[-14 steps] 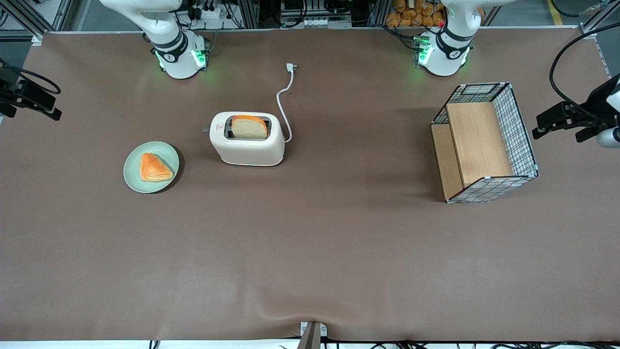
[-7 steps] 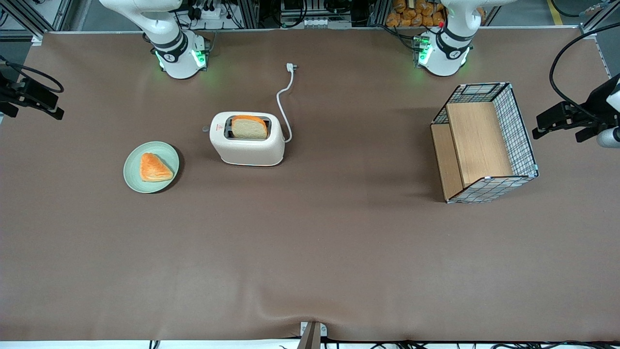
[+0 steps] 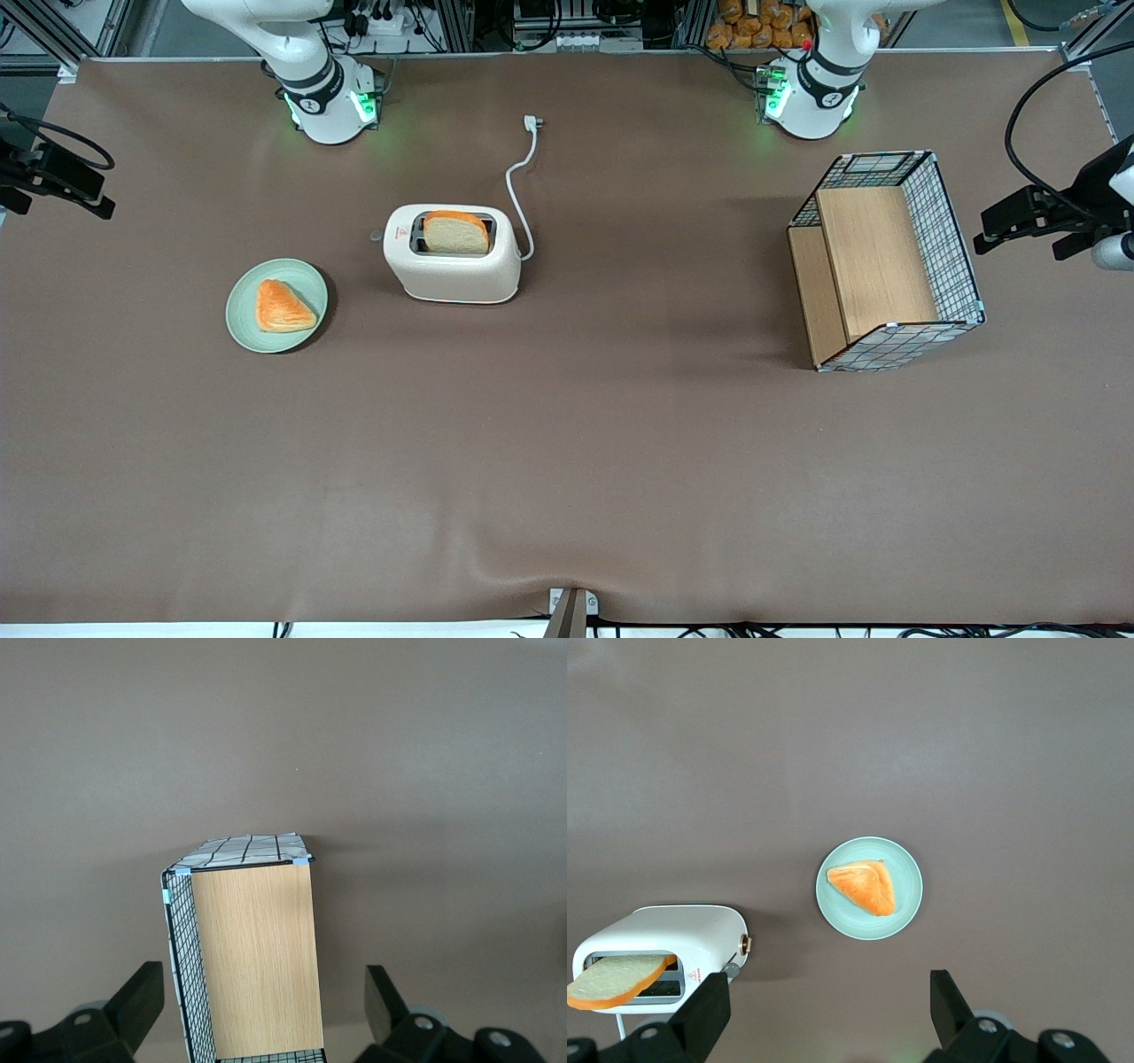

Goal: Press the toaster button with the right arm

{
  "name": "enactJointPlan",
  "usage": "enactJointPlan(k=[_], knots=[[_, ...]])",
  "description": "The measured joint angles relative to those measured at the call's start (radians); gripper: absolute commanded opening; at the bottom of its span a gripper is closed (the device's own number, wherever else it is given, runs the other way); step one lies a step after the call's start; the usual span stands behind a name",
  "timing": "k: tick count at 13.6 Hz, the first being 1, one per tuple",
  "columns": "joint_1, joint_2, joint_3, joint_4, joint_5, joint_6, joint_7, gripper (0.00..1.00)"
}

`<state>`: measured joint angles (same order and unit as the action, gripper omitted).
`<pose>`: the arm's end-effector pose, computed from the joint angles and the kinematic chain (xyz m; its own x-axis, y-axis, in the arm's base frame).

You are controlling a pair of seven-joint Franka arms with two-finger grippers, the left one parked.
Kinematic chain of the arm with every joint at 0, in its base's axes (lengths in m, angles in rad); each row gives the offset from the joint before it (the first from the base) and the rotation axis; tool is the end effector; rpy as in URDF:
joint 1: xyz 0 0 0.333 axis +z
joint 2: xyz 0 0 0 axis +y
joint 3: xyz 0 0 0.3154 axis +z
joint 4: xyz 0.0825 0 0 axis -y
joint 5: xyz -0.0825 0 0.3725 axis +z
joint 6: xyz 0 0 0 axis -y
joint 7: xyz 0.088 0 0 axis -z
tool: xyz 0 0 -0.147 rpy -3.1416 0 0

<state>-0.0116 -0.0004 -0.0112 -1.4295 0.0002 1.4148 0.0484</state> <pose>0.5252 -0.0119 0.6345 0.9974 -0.0711 -0.0143 -0.0711 -0.9975 0.0005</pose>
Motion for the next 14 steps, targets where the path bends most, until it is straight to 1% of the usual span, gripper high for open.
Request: enactJointPlan(k=[14], knots=[[0.001, 0.002, 0.000, -0.004, 0.000, -0.019, -0.015, 1.00]])
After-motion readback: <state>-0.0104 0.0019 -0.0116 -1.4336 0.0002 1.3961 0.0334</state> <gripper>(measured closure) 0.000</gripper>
